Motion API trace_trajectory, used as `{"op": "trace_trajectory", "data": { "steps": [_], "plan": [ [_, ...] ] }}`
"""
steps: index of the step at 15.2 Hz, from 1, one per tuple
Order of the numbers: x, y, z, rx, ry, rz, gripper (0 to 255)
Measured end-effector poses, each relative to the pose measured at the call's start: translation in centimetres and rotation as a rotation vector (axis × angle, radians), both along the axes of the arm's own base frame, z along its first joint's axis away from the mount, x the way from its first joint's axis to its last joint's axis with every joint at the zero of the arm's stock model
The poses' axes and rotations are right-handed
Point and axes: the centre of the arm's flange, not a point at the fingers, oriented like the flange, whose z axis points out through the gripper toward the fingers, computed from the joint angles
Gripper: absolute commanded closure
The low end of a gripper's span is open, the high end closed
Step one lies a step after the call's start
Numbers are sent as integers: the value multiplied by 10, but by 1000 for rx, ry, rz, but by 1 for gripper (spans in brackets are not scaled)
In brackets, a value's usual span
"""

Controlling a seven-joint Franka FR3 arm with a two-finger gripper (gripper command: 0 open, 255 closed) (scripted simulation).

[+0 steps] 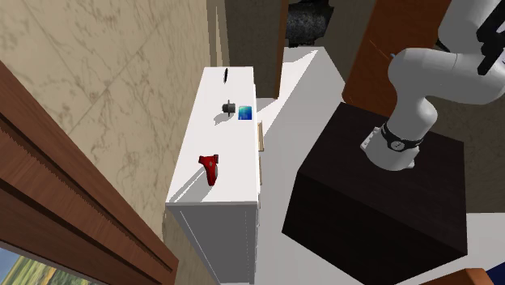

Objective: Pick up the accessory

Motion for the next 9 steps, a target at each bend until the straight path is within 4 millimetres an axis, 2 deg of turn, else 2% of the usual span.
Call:
{"op": "trace_trajectory", "data": {
  "steps": [1, 4, 9],
  "plan": [
    [0, 0, 0, 0, 0, 0, 0],
    [4, -20, -13, -4, 3, 14, 0],
    [18, -74, -49, -14, 9, 49, 0]
  ]
}}
